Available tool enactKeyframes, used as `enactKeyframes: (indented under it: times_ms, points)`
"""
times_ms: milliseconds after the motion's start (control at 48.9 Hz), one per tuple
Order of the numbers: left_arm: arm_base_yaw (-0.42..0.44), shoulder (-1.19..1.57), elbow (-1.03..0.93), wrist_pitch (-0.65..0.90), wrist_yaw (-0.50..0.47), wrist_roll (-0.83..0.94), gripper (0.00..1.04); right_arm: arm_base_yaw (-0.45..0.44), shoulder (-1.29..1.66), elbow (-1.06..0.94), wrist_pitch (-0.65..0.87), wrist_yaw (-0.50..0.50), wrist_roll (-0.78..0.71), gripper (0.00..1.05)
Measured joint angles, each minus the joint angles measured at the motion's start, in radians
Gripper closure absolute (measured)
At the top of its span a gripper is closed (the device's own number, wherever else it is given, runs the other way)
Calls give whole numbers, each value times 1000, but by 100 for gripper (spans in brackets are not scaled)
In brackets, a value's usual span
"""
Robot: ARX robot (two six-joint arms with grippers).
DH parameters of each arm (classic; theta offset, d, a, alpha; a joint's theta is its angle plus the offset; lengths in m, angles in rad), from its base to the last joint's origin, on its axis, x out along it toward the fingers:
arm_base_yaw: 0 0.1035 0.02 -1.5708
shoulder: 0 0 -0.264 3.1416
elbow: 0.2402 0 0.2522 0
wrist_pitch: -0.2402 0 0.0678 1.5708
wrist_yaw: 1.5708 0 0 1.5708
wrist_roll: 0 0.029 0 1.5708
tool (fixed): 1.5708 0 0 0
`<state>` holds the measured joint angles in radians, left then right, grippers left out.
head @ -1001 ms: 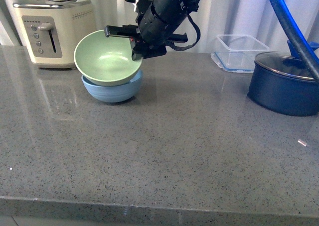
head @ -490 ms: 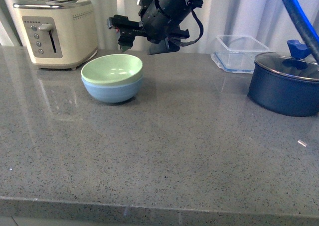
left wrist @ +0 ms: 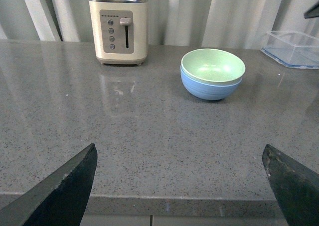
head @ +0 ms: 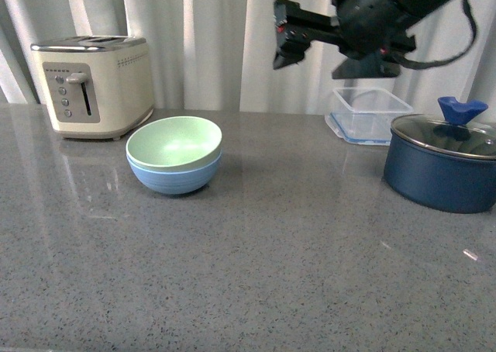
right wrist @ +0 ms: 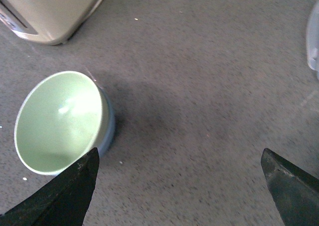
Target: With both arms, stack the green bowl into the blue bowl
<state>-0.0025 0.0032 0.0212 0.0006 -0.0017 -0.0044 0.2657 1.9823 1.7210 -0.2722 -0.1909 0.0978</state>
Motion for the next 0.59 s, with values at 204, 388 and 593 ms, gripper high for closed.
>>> enactKeyframes:
  times_ms: [204,388,593]
  points:
    - [0,0,0,0,0,0,7,-124,-296,-426,88,31,-14,10]
    - [0,0,0,0,0,0,7,-211,-465,-601,90,32,-31,10]
    - [0,0,0,0,0,0,7,-278,-609,-737,59,46,-67,10]
